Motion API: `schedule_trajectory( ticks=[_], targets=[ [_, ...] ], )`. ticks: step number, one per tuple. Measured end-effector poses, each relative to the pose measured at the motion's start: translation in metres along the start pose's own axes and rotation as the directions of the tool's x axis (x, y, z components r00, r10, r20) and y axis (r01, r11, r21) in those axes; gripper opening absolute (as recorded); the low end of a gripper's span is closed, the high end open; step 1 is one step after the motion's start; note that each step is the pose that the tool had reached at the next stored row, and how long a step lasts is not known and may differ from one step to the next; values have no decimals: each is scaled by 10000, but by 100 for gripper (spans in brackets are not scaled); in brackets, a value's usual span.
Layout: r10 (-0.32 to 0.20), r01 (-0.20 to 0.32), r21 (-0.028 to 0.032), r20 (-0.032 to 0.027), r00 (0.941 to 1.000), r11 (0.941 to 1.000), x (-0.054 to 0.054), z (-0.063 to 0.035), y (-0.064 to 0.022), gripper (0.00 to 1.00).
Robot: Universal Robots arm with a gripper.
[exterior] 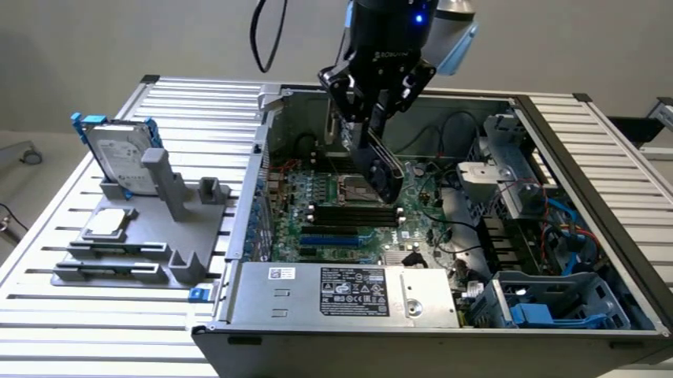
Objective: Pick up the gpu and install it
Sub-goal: 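Insert the gpu into the slot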
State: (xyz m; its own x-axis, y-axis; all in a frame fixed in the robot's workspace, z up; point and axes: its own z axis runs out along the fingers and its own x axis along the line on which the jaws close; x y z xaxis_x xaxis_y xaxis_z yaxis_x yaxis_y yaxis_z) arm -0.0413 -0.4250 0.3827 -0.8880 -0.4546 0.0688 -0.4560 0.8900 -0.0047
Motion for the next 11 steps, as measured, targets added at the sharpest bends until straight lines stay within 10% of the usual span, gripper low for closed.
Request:
schedule_trajectory(
  ticks=[11],
  targets=[
    [-1863,1863,130,-6,9825,9824,6,10,-6,27]
  ],
)
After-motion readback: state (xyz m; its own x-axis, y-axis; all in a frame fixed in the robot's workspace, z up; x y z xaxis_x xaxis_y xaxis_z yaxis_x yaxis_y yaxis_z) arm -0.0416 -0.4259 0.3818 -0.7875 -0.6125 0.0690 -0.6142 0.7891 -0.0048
